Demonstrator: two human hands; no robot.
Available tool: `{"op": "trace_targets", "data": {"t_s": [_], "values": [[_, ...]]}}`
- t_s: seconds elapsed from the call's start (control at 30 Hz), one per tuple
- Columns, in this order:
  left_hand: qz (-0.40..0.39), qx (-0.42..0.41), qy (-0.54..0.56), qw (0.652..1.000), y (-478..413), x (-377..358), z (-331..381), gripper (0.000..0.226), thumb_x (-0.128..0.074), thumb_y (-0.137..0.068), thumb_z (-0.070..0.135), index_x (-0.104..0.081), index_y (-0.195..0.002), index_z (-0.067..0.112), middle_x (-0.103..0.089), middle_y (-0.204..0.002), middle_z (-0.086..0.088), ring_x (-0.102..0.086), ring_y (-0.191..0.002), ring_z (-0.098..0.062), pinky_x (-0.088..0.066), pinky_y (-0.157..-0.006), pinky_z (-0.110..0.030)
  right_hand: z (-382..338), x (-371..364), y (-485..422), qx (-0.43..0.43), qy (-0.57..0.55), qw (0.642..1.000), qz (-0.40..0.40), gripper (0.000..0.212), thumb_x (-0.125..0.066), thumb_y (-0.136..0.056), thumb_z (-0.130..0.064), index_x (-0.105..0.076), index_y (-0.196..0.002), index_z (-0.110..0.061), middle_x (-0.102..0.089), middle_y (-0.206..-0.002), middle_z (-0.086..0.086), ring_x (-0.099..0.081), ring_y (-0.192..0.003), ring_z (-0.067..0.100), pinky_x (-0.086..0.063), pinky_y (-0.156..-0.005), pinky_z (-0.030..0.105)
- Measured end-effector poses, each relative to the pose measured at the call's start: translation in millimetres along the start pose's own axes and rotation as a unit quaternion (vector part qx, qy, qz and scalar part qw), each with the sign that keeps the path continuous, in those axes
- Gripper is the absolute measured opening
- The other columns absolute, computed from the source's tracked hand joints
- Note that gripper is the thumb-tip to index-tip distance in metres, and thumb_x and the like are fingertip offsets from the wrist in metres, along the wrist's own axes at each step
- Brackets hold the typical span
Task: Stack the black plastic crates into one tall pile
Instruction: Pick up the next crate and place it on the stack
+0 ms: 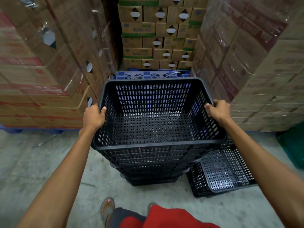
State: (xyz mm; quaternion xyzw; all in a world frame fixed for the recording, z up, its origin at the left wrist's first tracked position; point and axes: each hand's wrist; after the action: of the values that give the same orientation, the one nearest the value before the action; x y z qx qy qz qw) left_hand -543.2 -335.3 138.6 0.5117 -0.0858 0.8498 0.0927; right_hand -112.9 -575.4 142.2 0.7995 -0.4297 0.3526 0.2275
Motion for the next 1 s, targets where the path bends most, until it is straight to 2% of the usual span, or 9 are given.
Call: {"op": "trace_targets", "data": {"t_s": [0.17,0.23,0.33,0.37,0.5,0.73,0.9,0.97,1.0], "values": [[-0.003,0.003,0.014,1.000,12,3,1,0.040,-0.050,-0.097,0.037,-0.061,-0.102,-0.001,-0.067,-0.097,-0.028,-0.062,-0.090,-0.048,-0.042,-0.066,-0.041,0,3,15,-0.006,-0.045,0.999,0.001,0.033,-0.068,-0.083,-0.037,-0.075,-0.101,-0.011,-0.074,-0.086,0.011,-0.068,-0.088,0.023,-0.048,-0.078,0.031],[-0.012,0.014,0.037,0.999,17,7,3,0.038,-0.052,-0.096,0.038,-0.062,-0.103,0.002,-0.068,-0.098,-0.025,-0.063,-0.092,-0.046,-0.047,-0.071,-0.044,3,7,14,-0.007,-0.051,0.998,-0.027,0.031,-0.069,-0.084,-0.036,-0.074,-0.104,-0.013,-0.075,-0.089,0.010,-0.069,-0.089,0.023,-0.049,-0.079,0.030],[-0.074,0.041,0.096,0.992,22,11,-5,0.033,-0.058,-0.094,0.036,-0.063,-0.115,0.011,-0.071,-0.104,-0.018,-0.066,-0.096,-0.039,-0.054,-0.083,-0.047,10,11,15,-0.001,-0.066,0.995,-0.078,0.037,-0.070,-0.082,-0.044,-0.073,-0.108,-0.018,-0.076,-0.093,0.007,-0.071,-0.092,0.023,-0.056,-0.088,0.038],[-0.093,0.047,0.110,0.988,24,12,-9,0.033,-0.059,-0.093,0.034,-0.062,-0.119,0.014,-0.071,-0.108,-0.016,-0.066,-0.099,-0.038,-0.054,-0.086,-0.049,10,12,18,0.010,-0.054,0.995,-0.080,0.037,-0.068,-0.084,-0.043,-0.073,-0.109,-0.016,-0.075,-0.094,0.006,-0.069,-0.093,0.021,-0.055,-0.088,0.036],[-0.073,0.051,0.114,0.989,27,5,-13,0.033,-0.057,-0.094,0.032,-0.061,-0.120,0.013,-0.071,-0.108,-0.019,-0.066,-0.102,-0.040,-0.053,-0.088,-0.053,5,15,21,0.033,-0.005,0.998,-0.057,0.033,-0.064,-0.089,-0.039,-0.074,-0.097,-0.008,-0.068,-0.083,0.010,-0.060,-0.084,0.017,-0.041,-0.072,0.030],[-0.055,0.047,0.122,0.990,25,1,-5,0.031,-0.058,-0.093,0.033,-0.064,-0.114,0.010,-0.072,-0.103,-0.022,-0.066,-0.099,-0.041,-0.053,-0.086,-0.053,3,19,16,0.030,0.042,0.998,-0.045,0.028,-0.063,-0.089,-0.039,-0.067,-0.082,-0.013,-0.060,-0.078,0.010,-0.057,-0.081,0.025,-0.040,-0.071,0.032],[-0.047,0.029,0.101,0.993,35,4,0,0.036,-0.055,-0.096,0.033,-0.060,-0.116,0.004,-0.070,-0.103,-0.025,-0.065,-0.100,-0.043,-0.053,-0.083,-0.050,10,14,18,0.030,0.072,0.996,-0.049,0.038,-0.057,-0.091,-0.044,-0.069,-0.094,-0.008,-0.069,-0.093,0.019,-0.065,-0.093,0.036,-0.044,-0.071,0.036],[-0.034,0.010,0.064,0.997,39,4,4,0.049,-0.054,-0.096,0.035,-0.047,-0.135,0.005,-0.067,-0.115,-0.023,-0.062,-0.106,-0.044,-0.051,-0.083,-0.049,12,13,22,0.058,0.108,0.992,-0.024,0.040,-0.051,-0.093,-0.044,-0.063,-0.102,-0.007,-0.068,-0.097,0.023,-0.064,-0.097,0.042,-0.048,-0.072,0.038],[-0.024,0.002,0.045,0.999,40,6,7,0.062,-0.055,-0.095,0.038,-0.034,-0.146,0.009,-0.064,-0.124,-0.021,-0.060,-0.113,-0.043,-0.050,-0.086,-0.049,11,12,24,0.078,0.134,0.988,-0.015,0.044,-0.048,-0.095,-0.043,-0.058,-0.118,-0.007,-0.068,-0.103,0.024,-0.063,-0.100,0.044,-0.051,-0.076,0.042]]}}
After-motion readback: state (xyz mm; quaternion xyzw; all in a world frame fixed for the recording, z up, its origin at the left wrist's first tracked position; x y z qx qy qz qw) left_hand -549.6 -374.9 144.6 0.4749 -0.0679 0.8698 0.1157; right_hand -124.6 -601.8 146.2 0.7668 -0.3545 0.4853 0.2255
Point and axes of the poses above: each hand's wrist, its own y-axis away from the middle knuckle, its own x-axis out of the back of the hand, z = x × y
